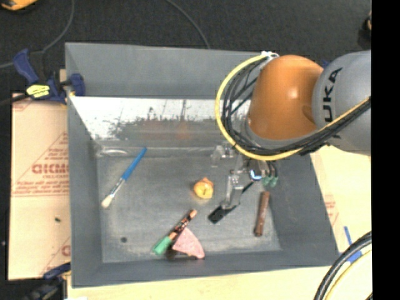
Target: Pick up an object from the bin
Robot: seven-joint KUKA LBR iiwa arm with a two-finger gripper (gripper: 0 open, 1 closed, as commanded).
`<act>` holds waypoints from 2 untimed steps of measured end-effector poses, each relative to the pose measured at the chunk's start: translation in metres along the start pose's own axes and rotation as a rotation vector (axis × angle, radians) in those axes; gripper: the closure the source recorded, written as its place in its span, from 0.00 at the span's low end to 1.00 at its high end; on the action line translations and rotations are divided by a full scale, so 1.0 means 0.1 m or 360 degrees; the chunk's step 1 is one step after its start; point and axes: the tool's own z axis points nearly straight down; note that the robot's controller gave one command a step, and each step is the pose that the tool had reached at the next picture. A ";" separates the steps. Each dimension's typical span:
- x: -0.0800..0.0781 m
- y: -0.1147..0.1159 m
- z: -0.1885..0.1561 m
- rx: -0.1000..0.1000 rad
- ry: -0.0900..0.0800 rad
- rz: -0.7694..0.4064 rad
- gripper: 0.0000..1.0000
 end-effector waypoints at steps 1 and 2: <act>-0.02 0.00 -0.05 -0.0001 -0.0013 0.0001 0.00; -0.20 -0.35 0.82 0.0002 -0.0010 -0.0509 0.00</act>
Offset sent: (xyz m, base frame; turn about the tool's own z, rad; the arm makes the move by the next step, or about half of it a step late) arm 0.0300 -0.0562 -0.1363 -0.5164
